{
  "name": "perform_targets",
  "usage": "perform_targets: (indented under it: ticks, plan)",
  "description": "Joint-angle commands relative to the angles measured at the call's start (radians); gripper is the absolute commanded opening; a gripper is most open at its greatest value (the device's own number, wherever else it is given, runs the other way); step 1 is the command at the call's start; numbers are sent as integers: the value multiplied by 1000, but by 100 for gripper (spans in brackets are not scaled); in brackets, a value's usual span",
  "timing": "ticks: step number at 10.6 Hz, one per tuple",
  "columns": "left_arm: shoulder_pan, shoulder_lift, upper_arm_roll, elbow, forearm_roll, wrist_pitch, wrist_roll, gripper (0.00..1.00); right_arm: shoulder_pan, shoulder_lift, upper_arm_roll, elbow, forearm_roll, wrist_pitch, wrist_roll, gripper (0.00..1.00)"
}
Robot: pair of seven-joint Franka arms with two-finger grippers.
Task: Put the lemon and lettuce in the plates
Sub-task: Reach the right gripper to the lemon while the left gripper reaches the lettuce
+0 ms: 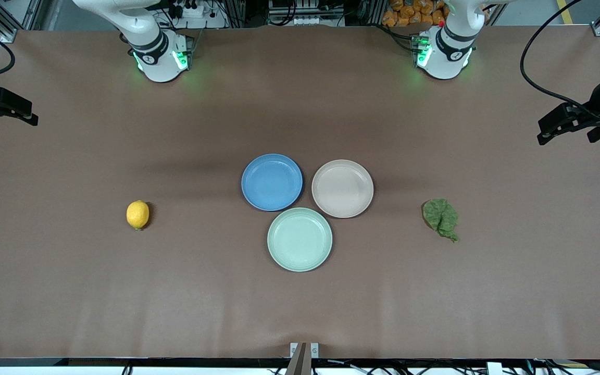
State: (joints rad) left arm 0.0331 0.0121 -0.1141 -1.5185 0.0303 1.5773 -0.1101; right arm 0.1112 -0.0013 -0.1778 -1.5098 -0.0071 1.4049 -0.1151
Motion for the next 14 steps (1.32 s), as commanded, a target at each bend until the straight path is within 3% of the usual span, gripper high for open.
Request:
perform_targets:
  ticks: [1, 6, 9, 14]
  plan:
    - [4, 3, -4, 14, 23, -16, 16, 100, -19, 10, 15, 22, -11, -9, 12, 100]
    - [7, 72, -6, -17, 16, -5, 35, 100, -19, 10, 15, 19, -10, -9, 12, 100]
    - [2, 132, -6, -130, 16, 169, 35, 100, -19, 20, 15, 10, -5, -4, 11, 100]
    - [-10, 313, -15, -222, 16, 358, 26, 100, 15, 177, 20, -53, 4, 106, 8, 100]
